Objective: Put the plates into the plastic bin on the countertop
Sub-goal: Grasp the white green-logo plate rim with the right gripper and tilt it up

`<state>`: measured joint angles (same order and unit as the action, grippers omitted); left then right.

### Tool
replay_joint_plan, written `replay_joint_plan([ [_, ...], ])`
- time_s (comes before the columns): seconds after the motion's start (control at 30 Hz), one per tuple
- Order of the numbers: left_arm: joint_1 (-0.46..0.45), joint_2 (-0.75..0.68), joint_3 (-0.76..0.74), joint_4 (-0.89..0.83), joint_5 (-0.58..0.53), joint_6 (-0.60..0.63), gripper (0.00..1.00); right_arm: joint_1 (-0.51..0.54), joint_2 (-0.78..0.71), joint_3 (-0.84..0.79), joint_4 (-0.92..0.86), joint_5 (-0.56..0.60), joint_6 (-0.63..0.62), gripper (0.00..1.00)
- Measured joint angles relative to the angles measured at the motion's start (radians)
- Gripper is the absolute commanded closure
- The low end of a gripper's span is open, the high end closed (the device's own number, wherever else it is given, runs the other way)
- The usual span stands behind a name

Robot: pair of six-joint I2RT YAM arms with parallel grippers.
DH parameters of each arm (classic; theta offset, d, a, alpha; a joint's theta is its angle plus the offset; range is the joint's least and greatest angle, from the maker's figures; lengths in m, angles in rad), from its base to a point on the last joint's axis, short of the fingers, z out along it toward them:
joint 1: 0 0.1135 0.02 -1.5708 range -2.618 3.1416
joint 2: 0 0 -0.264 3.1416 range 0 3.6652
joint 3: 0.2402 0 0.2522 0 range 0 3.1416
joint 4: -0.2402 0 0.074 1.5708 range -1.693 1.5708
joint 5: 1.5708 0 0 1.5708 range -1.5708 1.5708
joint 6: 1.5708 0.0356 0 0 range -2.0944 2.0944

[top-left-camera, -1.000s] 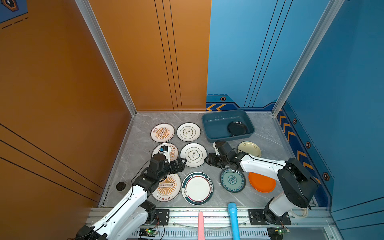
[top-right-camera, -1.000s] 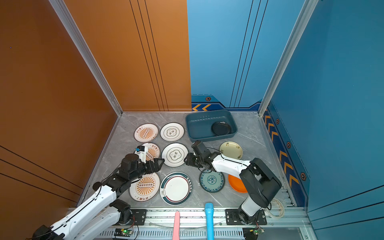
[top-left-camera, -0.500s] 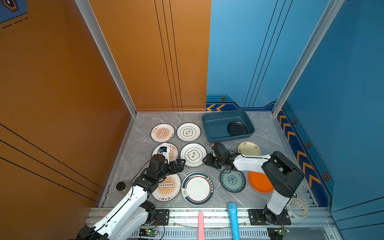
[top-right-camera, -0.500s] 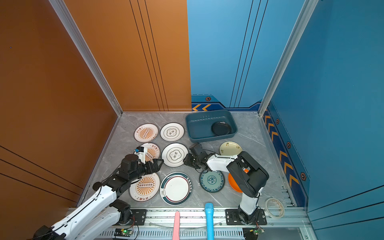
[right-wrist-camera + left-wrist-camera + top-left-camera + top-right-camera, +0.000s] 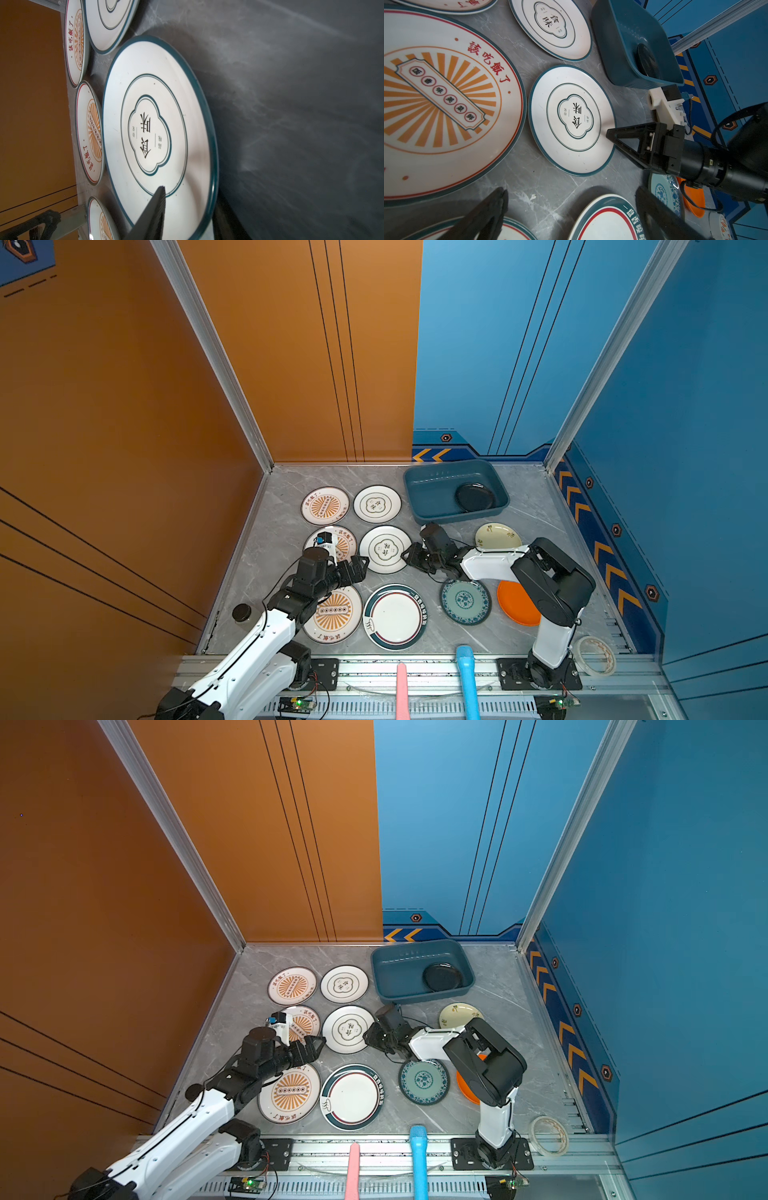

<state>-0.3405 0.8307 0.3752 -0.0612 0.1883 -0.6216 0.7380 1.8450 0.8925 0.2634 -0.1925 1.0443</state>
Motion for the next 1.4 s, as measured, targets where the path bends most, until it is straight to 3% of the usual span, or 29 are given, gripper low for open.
replay_joint_plan([
  [0.23,0.002,0.003,-0.009,0.016,0.003,-0.003,0.02,-0.017,0.015,-0.05,0.112,0.007,0.045,0.8],
  [0.93,0.002,0.022,-0.016,0.034,0.008,-0.004,0.01,-0.052,0.04,-0.14,0.341,-0.021,0.125,1.0],
  [1.13,0.002,0.051,-0.016,0.056,0.022,-0.004,0.01,-0.089,-0.055,-0.182,0.264,-0.022,0.1,1.0],
  [1.4,0.002,0.109,-0.016,0.123,0.05,-0.022,0.01,-0.114,-0.217,-0.153,0.013,-0.044,-0.016,1.0],
])
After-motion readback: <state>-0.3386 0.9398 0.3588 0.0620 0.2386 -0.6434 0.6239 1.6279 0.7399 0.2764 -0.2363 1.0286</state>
